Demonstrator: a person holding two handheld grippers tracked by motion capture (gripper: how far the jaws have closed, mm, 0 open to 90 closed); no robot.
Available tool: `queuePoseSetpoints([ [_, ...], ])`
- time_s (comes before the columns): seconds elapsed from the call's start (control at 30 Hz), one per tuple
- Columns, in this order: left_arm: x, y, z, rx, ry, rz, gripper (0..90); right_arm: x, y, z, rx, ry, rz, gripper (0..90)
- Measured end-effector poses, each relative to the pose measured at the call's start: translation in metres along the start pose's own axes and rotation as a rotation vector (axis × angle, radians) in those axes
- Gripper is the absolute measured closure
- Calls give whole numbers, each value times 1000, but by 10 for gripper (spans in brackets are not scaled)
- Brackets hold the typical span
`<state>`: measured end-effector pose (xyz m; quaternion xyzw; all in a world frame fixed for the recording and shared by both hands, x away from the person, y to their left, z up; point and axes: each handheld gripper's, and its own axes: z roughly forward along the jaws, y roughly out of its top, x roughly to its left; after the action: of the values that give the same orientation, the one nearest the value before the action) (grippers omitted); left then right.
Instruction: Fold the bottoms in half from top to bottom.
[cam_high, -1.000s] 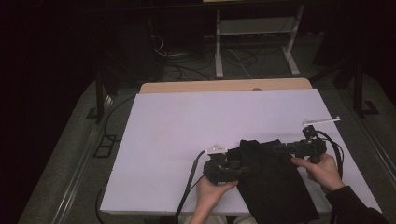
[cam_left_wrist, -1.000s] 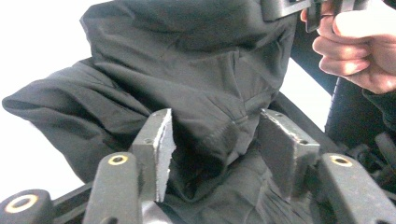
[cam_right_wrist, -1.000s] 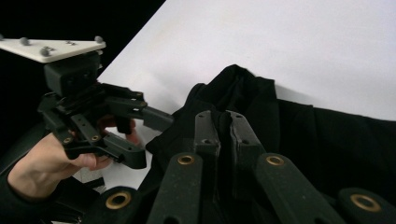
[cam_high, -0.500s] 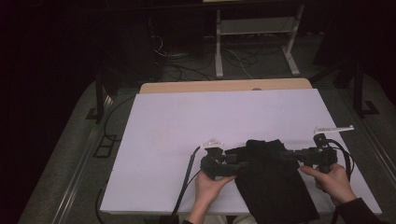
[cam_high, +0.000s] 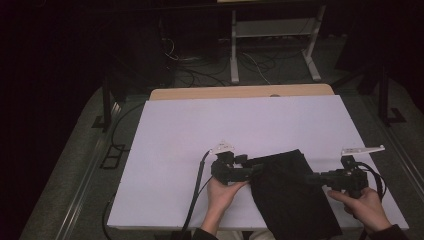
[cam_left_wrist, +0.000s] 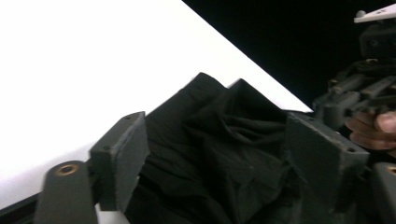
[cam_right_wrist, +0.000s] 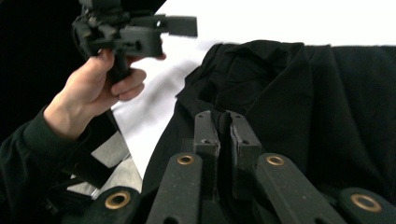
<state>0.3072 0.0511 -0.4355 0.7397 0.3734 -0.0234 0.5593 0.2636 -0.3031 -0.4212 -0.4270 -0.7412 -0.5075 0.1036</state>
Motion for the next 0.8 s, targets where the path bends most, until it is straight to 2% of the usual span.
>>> queuePoseSetpoints([
  [0.2, 0, 0, 1, -10, 16, 37, 154, 3, -8, -1, 33, 6, -30, 827],
  [0.37, 2, 1, 1, -27, 21, 30, 139, 4, -12, -1, 54, 10, -45, 825],
  [0.6, 2, 2, 0, -36, 31, 40, 138, 4, -17, -2, 94, 17, -59, 816],
  [0.8, 1, 1, 1, -25, 30, 45, 138, 0, -22, 0, 169, 7, -46, 794],
])
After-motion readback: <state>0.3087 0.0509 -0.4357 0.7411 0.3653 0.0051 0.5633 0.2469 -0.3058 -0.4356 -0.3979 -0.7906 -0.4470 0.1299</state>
